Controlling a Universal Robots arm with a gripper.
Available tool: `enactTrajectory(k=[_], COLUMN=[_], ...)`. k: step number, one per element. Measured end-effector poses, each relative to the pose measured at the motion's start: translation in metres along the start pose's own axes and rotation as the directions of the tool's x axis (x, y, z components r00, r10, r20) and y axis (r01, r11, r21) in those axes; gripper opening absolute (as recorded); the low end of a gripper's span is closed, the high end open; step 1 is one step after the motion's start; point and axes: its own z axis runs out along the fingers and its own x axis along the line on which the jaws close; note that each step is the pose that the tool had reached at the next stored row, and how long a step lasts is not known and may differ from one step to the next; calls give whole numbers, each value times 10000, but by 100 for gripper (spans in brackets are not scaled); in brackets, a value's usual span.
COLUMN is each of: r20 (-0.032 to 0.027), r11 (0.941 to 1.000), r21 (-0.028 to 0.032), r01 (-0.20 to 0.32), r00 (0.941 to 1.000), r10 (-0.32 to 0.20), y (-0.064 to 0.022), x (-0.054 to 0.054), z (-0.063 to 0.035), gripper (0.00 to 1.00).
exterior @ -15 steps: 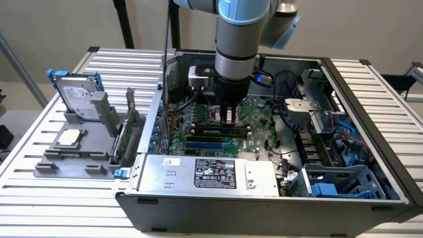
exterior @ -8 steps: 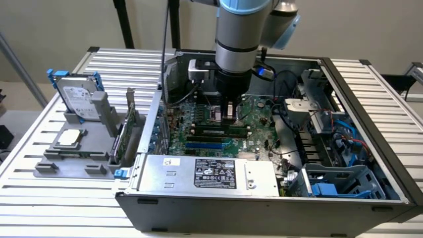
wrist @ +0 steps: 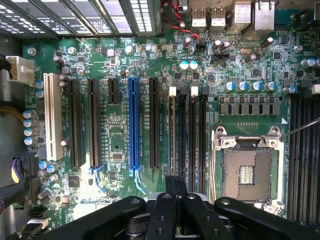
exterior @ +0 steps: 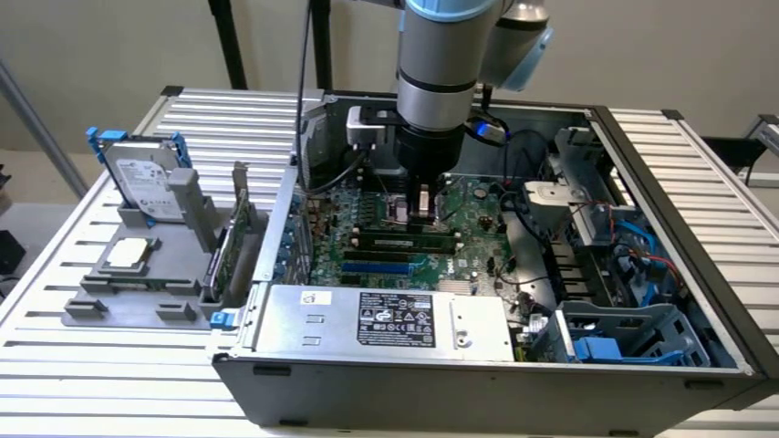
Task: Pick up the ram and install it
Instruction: 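Insert the ram into the slot, then press down the ram until it locks into place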
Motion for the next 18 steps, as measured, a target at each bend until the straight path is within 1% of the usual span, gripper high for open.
enactTrajectory(k=[11, 14, 18], r20=[0, -1, 0], r11=[10000, 10000, 10000], r21=[1, 1, 1], r01=[-1, 0, 1], r00=[10000, 10000, 10000], r10=[1, 0, -1], y=[10, 15, 20], x=[0, -1, -5], z=[9, 31, 84], gripper=[11, 11, 11])
